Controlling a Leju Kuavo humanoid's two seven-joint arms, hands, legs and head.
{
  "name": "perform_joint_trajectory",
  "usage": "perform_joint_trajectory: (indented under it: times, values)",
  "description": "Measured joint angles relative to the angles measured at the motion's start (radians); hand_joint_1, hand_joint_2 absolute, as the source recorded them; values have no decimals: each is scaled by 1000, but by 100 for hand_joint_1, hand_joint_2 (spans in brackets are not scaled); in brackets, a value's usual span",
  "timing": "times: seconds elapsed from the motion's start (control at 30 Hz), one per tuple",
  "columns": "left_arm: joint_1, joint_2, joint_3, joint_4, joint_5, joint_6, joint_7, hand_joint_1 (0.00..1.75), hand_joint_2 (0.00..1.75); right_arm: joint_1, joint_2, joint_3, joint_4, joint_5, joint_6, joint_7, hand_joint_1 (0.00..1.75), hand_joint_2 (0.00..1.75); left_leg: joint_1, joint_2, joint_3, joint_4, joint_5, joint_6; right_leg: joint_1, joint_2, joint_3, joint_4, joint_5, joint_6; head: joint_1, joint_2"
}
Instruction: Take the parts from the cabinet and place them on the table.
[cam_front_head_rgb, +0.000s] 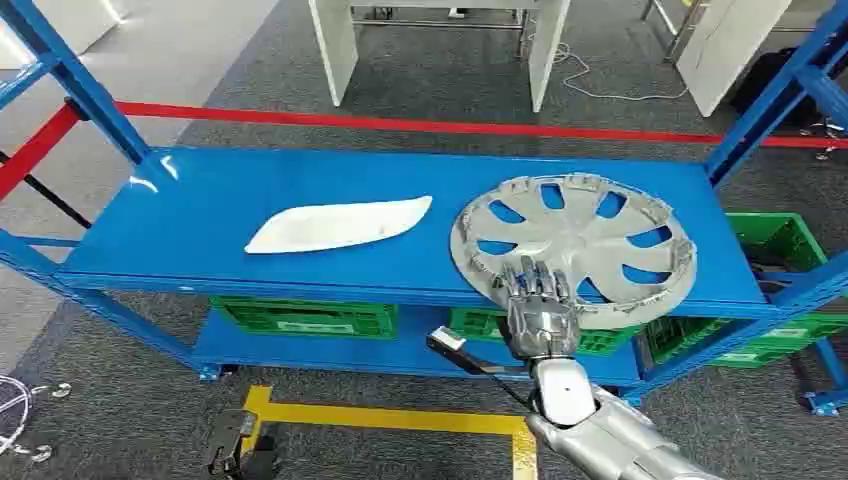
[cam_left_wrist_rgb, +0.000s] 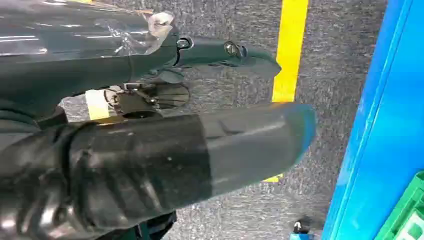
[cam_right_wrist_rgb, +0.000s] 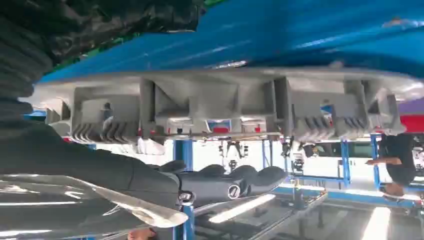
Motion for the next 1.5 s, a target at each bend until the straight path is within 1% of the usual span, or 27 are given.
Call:
perform_joint_trajectory:
  times: [0.2,0.3,0.43,0.6,0.97,1.5]
  values:
    - [0,0,0,0,-1,-1,0,0,0,-5,0,2,29,0,0,-10,0,175,0,0,0,0,0,0,0,0,0,0,0,0,0,0]
    - [0,0,0,0,-32,-1,-1,0,0,-17,3,2,72,2,0,-16,0,175,0,0,0,0,0,0,0,0,0,0,0,0,0,0]
    - [0,0,2,0,-40,-4,0,0,0,-43,11,-3,137,3,0,11,0,175,0,0,0,0,0,0,0,0,0,0,0,0,0,0]
    - [0,0,2,0,-42,-6,6,0,0,-74,14,-32,195,3,0,28,0,175,0,0,0,0,1,1,0,0,0,0,1,1,0,0]
    - [0,0,2,0,-56,-9,15,0,0,-82,14,-85,208,2,0,60,0,175,0,0,0,1,1,1,0,0,0,0,1,1,0,0]
    - [-1,0,2,0,-58,-9,19,0,0,-82,3,-143,208,-1,0,59,2,175,0,0,0,1,1,1,0,0,0,0,2,1,0,0]
